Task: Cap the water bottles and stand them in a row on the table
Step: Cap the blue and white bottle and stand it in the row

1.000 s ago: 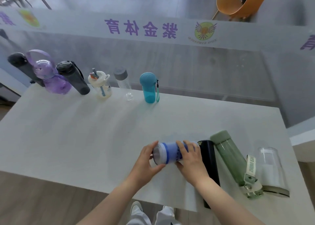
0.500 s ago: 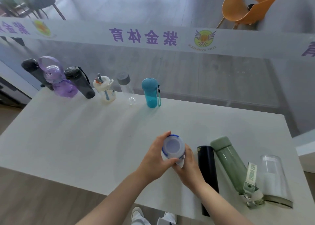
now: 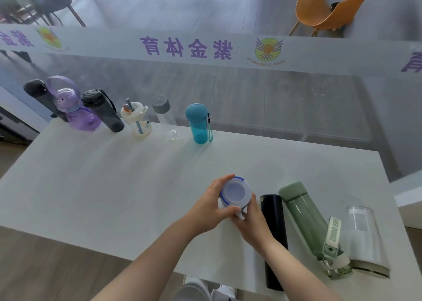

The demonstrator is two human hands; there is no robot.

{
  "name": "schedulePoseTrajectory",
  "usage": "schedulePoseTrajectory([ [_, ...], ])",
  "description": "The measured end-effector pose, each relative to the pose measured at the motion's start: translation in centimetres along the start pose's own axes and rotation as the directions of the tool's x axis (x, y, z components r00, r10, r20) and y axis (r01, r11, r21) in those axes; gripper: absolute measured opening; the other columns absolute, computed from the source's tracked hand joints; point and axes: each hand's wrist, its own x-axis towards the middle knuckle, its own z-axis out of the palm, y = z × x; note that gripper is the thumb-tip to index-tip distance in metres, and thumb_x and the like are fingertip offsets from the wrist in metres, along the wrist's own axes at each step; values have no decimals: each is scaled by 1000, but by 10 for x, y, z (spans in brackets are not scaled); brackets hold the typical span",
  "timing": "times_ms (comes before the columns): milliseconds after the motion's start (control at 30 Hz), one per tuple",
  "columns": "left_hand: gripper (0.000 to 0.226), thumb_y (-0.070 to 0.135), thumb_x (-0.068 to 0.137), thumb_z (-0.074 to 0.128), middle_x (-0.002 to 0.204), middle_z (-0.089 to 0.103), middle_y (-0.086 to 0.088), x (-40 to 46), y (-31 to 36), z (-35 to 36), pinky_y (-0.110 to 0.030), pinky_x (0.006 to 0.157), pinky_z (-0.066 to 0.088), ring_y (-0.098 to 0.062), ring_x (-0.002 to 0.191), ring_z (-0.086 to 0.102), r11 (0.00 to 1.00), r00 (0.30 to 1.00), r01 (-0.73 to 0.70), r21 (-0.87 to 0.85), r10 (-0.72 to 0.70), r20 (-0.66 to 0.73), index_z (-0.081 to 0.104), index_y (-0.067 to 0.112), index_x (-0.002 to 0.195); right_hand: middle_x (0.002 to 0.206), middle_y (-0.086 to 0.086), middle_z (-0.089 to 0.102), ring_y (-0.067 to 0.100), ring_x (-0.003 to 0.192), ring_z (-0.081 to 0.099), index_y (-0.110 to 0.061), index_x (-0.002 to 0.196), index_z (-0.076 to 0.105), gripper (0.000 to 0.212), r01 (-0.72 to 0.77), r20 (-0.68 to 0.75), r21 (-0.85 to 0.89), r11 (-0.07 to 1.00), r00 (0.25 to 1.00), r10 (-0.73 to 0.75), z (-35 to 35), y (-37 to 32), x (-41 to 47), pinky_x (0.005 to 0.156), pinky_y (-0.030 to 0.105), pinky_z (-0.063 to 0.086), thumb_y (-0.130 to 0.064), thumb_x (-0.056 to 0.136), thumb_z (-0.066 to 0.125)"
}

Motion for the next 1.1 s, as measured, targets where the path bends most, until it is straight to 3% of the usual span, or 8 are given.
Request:
schedulePoseTrajectory([
  [100,74,26,81,74,140,45,16,10,1,-2,-35,112,39,-3,131,43,995,999,49,-86,-48,20,33,39,141,127,-17,56,-1,115,56,-32,134,38,63,17,-4,-11,1000,1000,-17,-1,-4,13,92,23,51,-29,82,74],
  [200,73,23,82,72,139,44,15,27,5,-8,-32,112,39,-1,128,44,988,996,82,-129,-76,51,31,41,141,126,-18,56,0,114,57,-35,132,38,61,39,0,-41,998,999,-39,-4,-9,29,89,20,50,-32,82,73],
  [333,74,20,84,70,140,42,13,57,10,-17,-28,109,40,-6,128,45,981,993,111,-159,-103,60,30,42,141,129,-16,54,2,117,55,-35,134,36,65,71,-15,-67,995,997,-72,-6,-15,60,94,28,50,-38,80,72],
  [467,75,16,85,70,134,40,16,92,15,-28,-25,105,42,-7,123,46,975,990,138,-175,-129,60,27,38,142,129,-16,52,2,117,54,-35,134,35,64,87,-51,-93,992,994,-92,-10,-25,93,93,28,51,-35,82,71],
  [667,70,17,85,70,121,42,29,141,16,-46,-9,89,41,12,112,47,977,990,139,-163,-138,18,29,40,137,128,-13,51,3,116,53,-33,133,35,63,108,-85,-91,990,990,-116,-12,-40,144,96,34,52,-31,82,72],
  [833,67,15,83,72,126,45,16,176,20,-62,-21,100,42,-2,115,49,985,993,111,-134,-117,-34,32,41,131,127,-15,51,0,115,53,-37,131,34,64,115,-109,-80,990,986,-123,-12,-48,182,96,37,51,-25,81,74],
  [1100,74,19,83,72,139,41,6,210,23,-74,-35,108,43,-11,123,46,987,989,100,-125,-113,-96,31,33,143,128,-15,54,3,118,54,-35,132,36,65,127,-98,-55,990,986,-132,-14,-54,222,97,40,51,-26,81,74],
])
